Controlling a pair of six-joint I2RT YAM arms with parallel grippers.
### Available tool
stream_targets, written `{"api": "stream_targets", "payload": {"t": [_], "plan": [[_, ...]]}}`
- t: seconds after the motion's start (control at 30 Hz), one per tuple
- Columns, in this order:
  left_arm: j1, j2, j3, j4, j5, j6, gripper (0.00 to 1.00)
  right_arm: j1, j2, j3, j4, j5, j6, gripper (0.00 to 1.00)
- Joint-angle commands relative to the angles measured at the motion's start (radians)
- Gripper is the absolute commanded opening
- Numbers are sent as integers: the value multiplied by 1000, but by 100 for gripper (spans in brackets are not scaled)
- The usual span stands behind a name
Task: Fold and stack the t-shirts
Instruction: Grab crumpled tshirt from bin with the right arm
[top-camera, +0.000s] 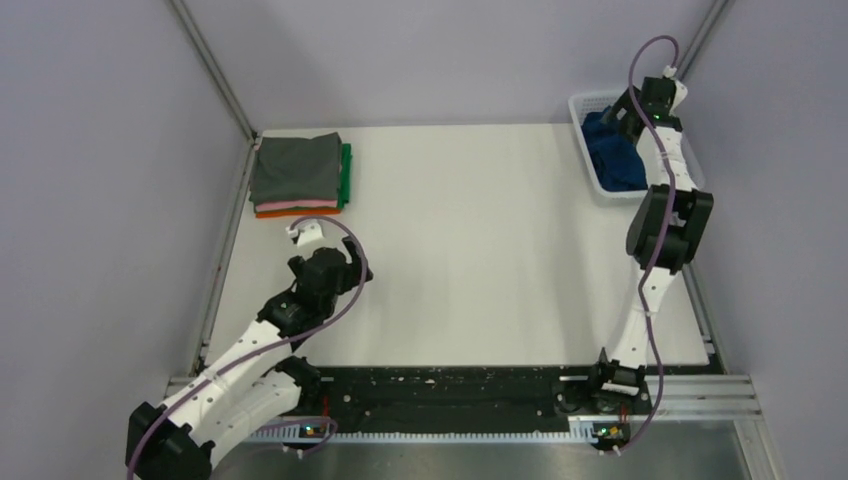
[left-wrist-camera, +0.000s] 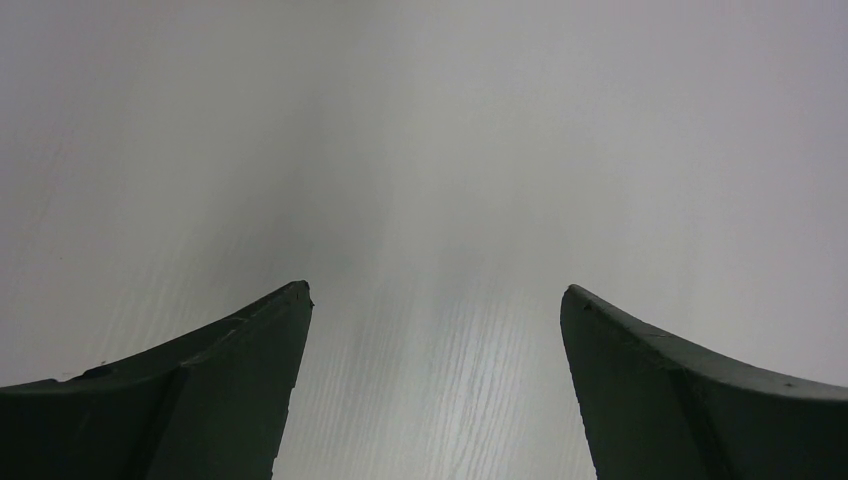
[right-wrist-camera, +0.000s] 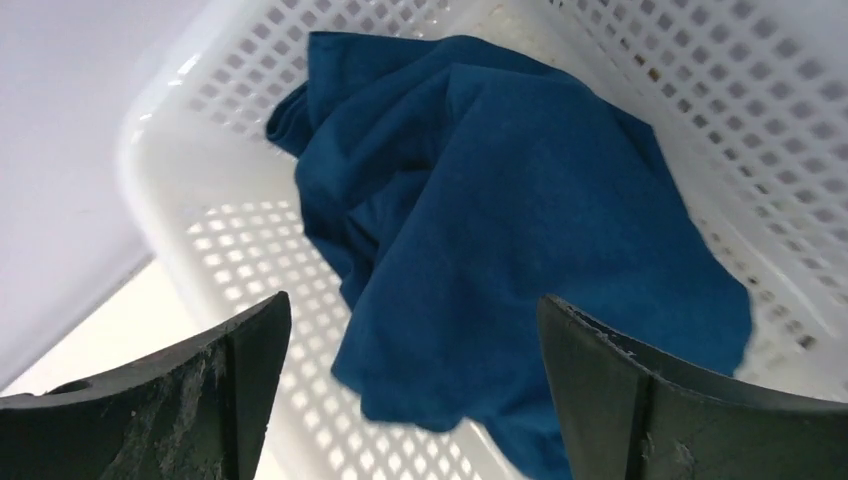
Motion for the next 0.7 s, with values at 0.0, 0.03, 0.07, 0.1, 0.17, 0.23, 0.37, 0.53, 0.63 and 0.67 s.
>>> {"api": "stream_targets", "payload": {"t": [0.0, 0.03, 0.07, 0.1, 0.17, 0.23, 0.37, 0.53, 0.63, 0.67], "plan": [[3, 24, 31, 47, -25, -13, 99, 14, 185, 198, -28, 63, 63, 91], [3, 30, 30, 49, -28, -15, 99, 15, 221, 224, -24, 78, 67, 90], [3, 39, 31, 49, -33, -21, 99, 15, 267, 245, -14, 87, 73, 90], [3, 46, 31, 49, -38, -28, 99, 14, 299, 260, 1, 86, 81, 89], [2, 63, 28, 58, -39, -32, 99, 14, 350, 273, 45, 63, 112, 87], [3, 86, 31, 63, -29, -32, 99, 15, 397, 285, 86, 54, 149, 84], [2, 119, 46, 59, -10, -36, 99, 14, 447, 291, 174, -4, 182, 58], [2, 137, 58, 57, 20, -32, 99, 15, 370, 283, 201, -27, 180, 4], [3, 125, 67, 51, 59, -16, 99, 14, 235, 281, 206, -55, 145, 0], [3, 116, 75, 41, 75, -11, 99, 14, 185, 277, 207, -82, 139, 0]]}}
